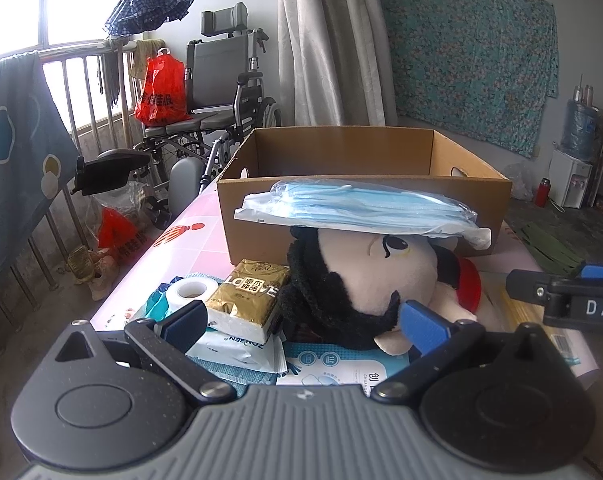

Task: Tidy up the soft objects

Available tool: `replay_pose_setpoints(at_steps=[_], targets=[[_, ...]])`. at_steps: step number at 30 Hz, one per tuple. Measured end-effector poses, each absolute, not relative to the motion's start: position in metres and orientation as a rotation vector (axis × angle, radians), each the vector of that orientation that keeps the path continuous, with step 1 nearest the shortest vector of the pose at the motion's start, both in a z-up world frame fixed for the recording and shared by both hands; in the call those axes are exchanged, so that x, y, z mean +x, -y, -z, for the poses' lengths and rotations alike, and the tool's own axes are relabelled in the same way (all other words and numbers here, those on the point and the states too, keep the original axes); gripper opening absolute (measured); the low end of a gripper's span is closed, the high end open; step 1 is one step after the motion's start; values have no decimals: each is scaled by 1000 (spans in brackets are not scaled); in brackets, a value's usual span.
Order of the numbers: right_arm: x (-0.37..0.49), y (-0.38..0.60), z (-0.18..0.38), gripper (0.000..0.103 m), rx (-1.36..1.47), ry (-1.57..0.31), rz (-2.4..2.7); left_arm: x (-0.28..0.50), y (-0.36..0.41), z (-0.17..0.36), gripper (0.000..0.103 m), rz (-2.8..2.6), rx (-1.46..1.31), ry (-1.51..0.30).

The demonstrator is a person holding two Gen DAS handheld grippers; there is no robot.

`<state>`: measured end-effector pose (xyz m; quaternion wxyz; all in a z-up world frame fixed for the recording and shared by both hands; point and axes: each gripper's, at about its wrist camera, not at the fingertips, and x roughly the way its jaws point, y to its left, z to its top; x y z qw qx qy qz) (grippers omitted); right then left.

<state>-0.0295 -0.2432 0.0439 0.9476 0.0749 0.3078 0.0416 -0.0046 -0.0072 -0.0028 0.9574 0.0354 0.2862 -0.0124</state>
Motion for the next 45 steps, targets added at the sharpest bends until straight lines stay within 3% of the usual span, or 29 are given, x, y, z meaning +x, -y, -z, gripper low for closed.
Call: replay_pose_setpoints(at_steps=[45], targets=[[-29, 252, -48, 102, 271, -629, -124, -6, 9, 3, 103, 52, 80, -564]])
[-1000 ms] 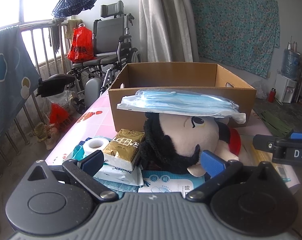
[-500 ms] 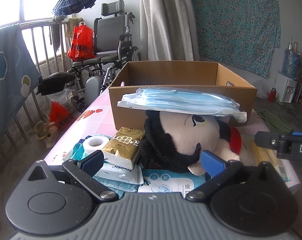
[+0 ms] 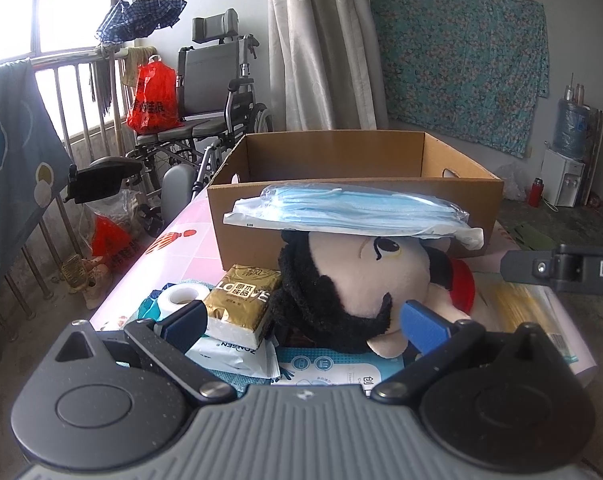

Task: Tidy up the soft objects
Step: 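Grasp the blue face mask packet with the left gripper and lift it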

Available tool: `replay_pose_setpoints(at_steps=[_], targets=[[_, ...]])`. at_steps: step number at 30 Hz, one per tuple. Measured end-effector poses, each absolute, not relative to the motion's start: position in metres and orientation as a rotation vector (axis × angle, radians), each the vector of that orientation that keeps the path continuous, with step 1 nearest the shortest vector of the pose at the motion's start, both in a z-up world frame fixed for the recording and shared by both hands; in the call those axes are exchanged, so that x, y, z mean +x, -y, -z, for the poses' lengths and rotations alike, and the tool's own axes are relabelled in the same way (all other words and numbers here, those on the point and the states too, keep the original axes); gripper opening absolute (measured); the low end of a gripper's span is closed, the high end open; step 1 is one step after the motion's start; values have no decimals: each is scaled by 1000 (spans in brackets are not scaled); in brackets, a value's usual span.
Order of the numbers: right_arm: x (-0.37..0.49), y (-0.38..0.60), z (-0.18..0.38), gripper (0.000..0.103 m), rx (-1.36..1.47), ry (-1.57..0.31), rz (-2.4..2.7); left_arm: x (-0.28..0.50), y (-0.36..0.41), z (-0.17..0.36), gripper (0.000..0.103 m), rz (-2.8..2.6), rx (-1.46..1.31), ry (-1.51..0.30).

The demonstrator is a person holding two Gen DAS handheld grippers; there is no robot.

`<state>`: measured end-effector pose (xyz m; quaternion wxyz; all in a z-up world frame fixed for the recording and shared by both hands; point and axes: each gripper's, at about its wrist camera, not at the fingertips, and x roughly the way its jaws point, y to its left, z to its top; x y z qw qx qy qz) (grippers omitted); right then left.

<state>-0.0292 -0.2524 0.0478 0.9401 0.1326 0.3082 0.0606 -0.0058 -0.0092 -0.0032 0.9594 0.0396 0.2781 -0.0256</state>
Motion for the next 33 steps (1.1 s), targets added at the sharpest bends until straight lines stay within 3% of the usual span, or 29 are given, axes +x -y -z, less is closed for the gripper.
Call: replay_pose_setpoints(at_steps=[12, 21, 28, 31, 33], targets=[[-6, 278, -55, 102, 490, -645, -251, 1, 13, 0, 103, 36, 194, -521], [62, 307, -48, 97, 596, -713, -317, 62, -54, -16, 102, 195, -175, -533], [112, 307, -24, 81, 707, -794, -384, 132, -103, 6, 98, 260, -442, -707], [125, 306, -12, 67, 774, -837, -430, 149, -113, 19, 94, 316, -534, -776], [130, 303, -5, 55, 787, -864, -438, 155, -109, 24, 84, 351, -515, -798]])
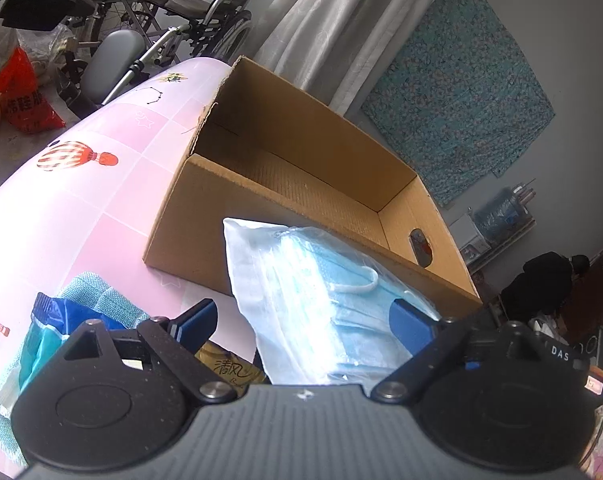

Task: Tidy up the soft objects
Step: 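Grasp the blue face mask packet with the left gripper and lift it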

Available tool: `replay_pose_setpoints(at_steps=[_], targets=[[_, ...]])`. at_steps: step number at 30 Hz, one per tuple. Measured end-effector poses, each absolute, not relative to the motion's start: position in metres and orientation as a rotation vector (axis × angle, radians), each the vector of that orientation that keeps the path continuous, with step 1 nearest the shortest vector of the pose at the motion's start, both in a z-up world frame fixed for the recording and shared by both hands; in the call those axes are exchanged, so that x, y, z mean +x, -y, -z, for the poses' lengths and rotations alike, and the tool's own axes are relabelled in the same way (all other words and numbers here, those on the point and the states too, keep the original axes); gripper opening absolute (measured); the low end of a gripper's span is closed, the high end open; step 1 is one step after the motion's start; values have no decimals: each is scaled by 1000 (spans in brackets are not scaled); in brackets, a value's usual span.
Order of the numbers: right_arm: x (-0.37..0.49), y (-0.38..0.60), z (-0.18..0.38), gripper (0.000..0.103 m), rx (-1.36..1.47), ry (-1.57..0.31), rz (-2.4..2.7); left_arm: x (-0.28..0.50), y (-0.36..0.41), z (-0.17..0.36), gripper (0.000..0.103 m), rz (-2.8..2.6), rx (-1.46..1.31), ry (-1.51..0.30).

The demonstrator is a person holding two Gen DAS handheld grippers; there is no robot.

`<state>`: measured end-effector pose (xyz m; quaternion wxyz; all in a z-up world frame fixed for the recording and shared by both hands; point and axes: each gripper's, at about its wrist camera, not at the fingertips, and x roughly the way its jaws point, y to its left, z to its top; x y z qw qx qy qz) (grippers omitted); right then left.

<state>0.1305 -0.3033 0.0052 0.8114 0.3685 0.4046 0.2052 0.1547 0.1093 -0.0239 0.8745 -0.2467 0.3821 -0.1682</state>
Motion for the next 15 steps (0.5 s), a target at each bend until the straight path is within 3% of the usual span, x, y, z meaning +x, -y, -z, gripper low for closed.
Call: replay_pose_setpoints(at_steps=[1, 2, 3, 4, 7, 9, 15], targets=[[133, 300, -2, 40, 783, -875, -441, 156, -106, 24, 79, 363, -497, -803], [135, 299, 1, 33, 784, -882, -443, 157, -101, 25, 65, 383, -471, -809], [136, 298, 3, 29, 787, -889, -451, 158, -95, 25, 43, 409, -463, -813], [138, 297, 4, 23, 792, -900, -469, 159, -94, 26, 39, 437, -469, -818], [138, 295, -7, 18, 726, -871, -494, 163, -91, 26, 35, 486, -500, -827], [135, 294, -17, 15, 698, -852, -505, 161, -86, 21, 24, 478, -464, -819], [117, 299, -51, 12, 663, -778, -532, 140, -75, -15, 21, 513, -400, -761]])
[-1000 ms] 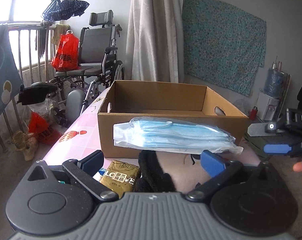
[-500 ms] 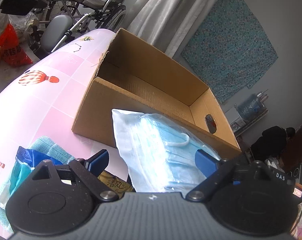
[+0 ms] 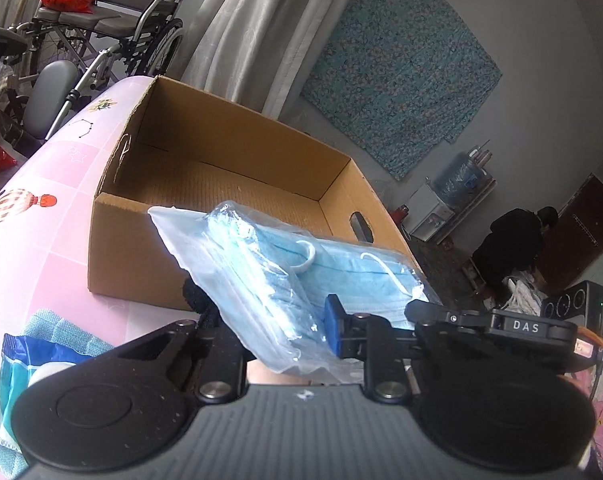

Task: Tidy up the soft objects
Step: 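Lower the mask packet into the cardboard box and open the left gripper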

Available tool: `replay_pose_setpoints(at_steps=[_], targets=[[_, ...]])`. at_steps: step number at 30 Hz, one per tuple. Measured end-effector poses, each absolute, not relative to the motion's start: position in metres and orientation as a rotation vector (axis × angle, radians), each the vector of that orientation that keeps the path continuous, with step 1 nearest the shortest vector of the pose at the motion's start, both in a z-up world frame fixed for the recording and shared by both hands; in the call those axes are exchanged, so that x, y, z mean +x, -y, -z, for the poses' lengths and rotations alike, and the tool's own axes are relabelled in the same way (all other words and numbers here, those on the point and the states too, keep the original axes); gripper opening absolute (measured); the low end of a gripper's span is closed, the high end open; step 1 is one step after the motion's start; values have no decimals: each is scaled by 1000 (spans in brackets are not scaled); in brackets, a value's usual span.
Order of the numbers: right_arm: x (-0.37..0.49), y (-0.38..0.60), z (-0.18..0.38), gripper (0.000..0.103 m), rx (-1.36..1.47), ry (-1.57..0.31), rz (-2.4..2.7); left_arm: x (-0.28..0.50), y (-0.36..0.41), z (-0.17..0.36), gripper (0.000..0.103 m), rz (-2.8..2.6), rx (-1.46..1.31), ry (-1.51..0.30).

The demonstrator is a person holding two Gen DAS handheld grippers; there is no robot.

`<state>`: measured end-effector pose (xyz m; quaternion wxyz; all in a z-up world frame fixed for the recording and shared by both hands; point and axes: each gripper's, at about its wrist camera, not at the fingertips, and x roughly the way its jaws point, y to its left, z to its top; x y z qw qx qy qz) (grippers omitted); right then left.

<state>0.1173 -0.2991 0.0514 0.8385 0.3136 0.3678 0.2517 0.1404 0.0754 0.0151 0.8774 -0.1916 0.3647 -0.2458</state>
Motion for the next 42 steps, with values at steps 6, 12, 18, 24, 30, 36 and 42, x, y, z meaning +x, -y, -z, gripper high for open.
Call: replay_pose_setpoints(at_steps=[6, 12, 18, 24, 30, 36, 42], targets=[[119, 315, -97, 12, 672, -663, -555, 144, -72, -60, 20, 583, -377, -663], [218, 314, -111, 12, 572, -669, -537, 237, -51, -71, 20, 629, -225, -696], [344, 307, -62, 12, 525, -853, -423, 354, -15, -50, 21, 584, -79, -844], [425, 278, 0, 11, 505, -1075, -295, 446, 10, -9, 29, 478, 0, -1036], [452, 264, 39, 11, 556, -1156, -215, 467, 24, 2, 73, 342, 236, -1074], [458, 241, 52, 13, 524, -1160, -248, 439, 17, -21, 55, 305, 418, -983], [461, 220, 56, 13, 497, -1152, -238, 439, 12, 11, 16, 397, 440, -1133]])
